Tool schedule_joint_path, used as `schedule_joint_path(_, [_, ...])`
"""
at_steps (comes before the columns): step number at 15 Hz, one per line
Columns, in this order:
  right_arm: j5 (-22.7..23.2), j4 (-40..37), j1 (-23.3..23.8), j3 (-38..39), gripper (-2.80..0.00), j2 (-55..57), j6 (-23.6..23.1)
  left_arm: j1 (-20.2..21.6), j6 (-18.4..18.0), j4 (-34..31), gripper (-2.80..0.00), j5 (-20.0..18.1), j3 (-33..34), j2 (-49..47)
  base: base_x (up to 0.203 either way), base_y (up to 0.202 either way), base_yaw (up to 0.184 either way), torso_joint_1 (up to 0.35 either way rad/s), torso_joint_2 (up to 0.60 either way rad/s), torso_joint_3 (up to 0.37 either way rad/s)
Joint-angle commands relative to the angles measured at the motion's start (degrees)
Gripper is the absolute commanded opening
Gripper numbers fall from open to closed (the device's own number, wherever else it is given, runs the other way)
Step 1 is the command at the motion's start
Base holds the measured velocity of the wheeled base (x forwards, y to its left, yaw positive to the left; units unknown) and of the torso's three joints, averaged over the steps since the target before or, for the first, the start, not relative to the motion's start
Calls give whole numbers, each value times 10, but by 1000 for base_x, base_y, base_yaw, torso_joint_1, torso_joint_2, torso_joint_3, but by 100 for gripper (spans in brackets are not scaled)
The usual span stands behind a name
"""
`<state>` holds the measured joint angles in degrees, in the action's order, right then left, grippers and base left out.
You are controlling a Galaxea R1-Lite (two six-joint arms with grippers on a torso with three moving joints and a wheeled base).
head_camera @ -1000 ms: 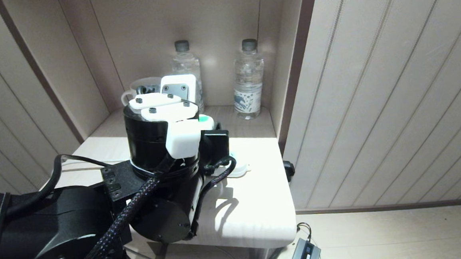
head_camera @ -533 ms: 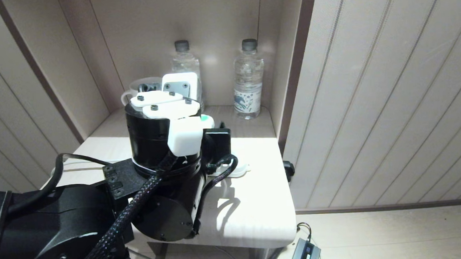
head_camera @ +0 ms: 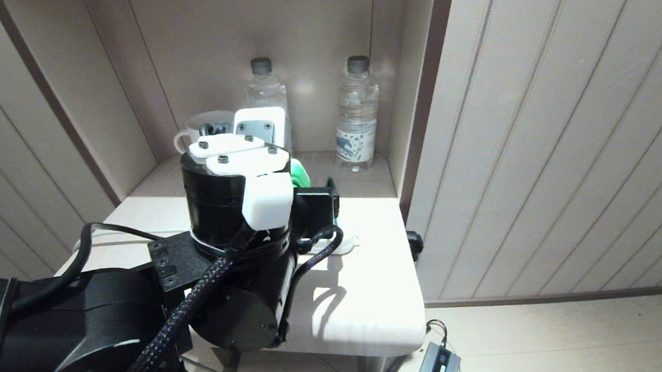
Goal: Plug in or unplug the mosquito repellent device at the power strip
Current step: Pick up the mosquito repellent liquid
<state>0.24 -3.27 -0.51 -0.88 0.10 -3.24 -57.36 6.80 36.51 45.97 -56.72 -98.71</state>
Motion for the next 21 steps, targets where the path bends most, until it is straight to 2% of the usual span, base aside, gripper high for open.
schedule_joint_path(1, [0,0,0,0,-280,1,0,-4,1,2,0,3,1,4,0,0,0,0,0,0])
schedule_joint_path(8, [0,0,0,0,-280,1,3,-6,-10,-7,0,16,-8,52,0,0,0,0,0,0])
schedule_joint_path(12, [0,0,0,0,-280,1,3,-5,-15,-55,0,33,11,119,0,0,0,0,0,0])
schedule_joint_path(13, [0,0,0,0,-280,1,3,-3,-15,-80,-280,36,22,144,0,0,0,0,0,0])
schedule_joint_path(15, [0,0,0,0,-280,1,2,7,-14,-155,-280,47,49,256,0,0,0,0,0,0])
schedule_joint_path(18, [1,0,0,0,-280,1,2,56,-13,-326,-280,63,75,468,0,0,0,0,0,0])
schedule_joint_path(20, [1,0,0,0,-280,1,1,159,-13,-449,-280,69,75,549,0,0,0,0,0,0])
schedule_joint_path(21, [1,0,0,-1,-280,1,0,229,-12,-490,-280,70,76,587,0,0,0,0,0,0])
